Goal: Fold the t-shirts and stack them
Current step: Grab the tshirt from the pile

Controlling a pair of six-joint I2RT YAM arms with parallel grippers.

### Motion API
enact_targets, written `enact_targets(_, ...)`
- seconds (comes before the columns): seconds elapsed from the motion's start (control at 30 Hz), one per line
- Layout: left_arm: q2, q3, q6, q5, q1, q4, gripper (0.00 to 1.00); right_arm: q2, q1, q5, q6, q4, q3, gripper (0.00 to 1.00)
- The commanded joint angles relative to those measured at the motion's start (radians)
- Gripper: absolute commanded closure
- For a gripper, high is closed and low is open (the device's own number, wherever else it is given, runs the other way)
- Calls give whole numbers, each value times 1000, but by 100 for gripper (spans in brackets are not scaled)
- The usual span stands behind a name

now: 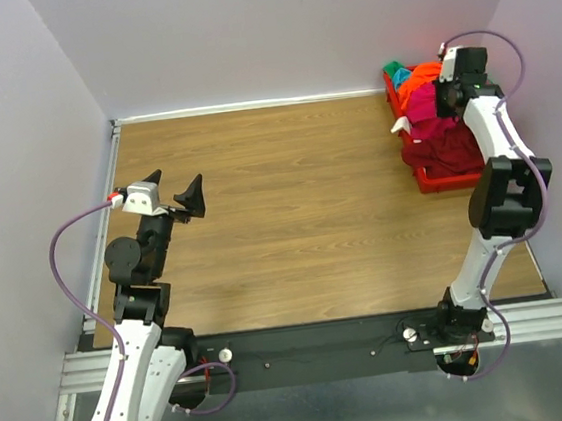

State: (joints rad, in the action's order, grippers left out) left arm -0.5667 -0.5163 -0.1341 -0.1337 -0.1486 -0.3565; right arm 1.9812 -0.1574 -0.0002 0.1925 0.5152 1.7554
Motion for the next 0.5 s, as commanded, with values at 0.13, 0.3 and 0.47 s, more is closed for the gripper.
enact_targets(0.13,14,-19,11,-21,-9,5,5,-180,1,-58,16,23,41,99)
enact_targets(0.3,5,-21,11,-21,-14,5,6,-222,1,-98,35,48,75,99)
enact_targets(0.47,5,-21,14,-18,-16,8,6,-242,1,-162,32,94,177,99)
